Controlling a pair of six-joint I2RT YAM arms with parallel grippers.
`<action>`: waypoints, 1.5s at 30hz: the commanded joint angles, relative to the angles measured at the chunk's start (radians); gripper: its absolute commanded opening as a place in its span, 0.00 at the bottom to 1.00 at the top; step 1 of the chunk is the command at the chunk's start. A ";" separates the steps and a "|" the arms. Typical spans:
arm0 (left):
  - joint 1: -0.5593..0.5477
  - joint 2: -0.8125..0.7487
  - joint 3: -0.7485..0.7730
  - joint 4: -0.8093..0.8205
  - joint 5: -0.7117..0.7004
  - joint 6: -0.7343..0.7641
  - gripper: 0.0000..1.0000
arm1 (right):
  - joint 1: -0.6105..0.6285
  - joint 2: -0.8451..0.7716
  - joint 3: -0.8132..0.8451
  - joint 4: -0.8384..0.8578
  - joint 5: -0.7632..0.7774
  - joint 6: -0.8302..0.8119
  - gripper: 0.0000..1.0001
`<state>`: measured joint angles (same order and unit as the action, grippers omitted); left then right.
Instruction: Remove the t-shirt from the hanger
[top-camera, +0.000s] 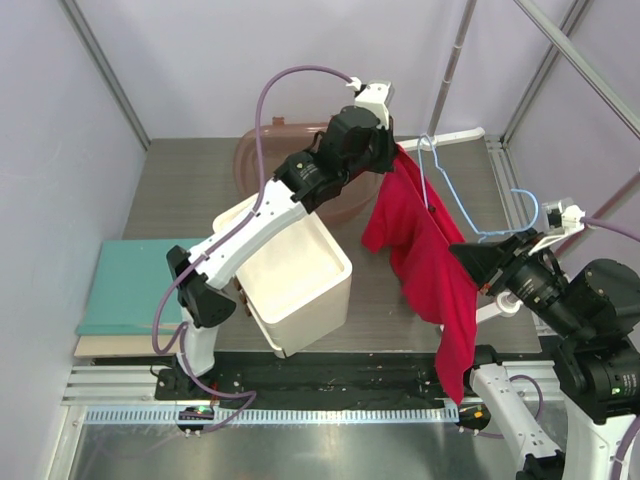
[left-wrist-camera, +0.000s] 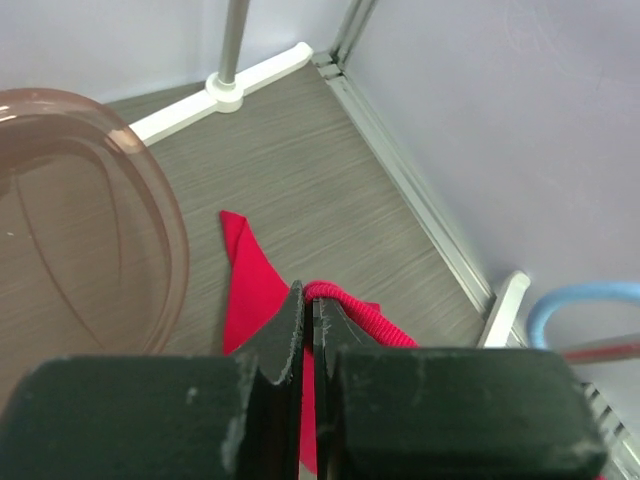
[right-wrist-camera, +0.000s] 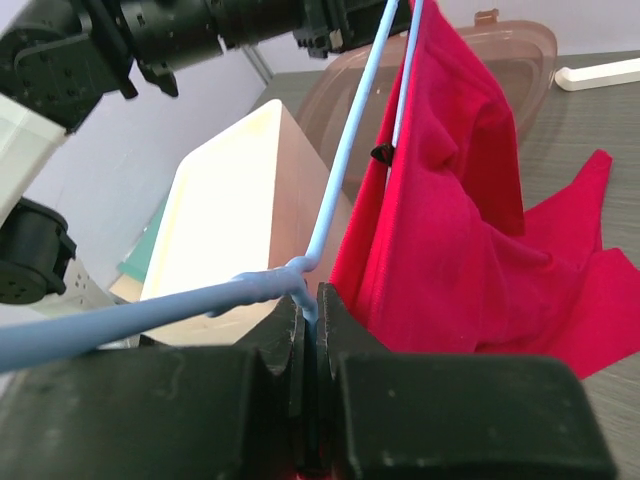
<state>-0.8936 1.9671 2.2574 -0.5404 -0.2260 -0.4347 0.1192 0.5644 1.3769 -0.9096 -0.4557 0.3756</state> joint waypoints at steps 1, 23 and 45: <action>0.087 -0.072 -0.085 0.094 0.002 0.008 0.00 | 0.014 -0.020 0.056 0.060 0.066 0.106 0.01; 0.062 -0.129 -0.160 0.059 0.281 -0.125 0.00 | 0.013 0.504 0.181 0.646 0.212 0.045 0.01; 0.061 -0.064 -0.111 -0.023 0.261 -0.164 0.00 | 0.014 0.664 0.309 1.019 0.302 -0.014 0.01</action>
<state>-0.8326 1.8839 2.0647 -0.5636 0.0296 -0.5789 0.1295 1.1698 1.6588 -0.0341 -0.1032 0.3920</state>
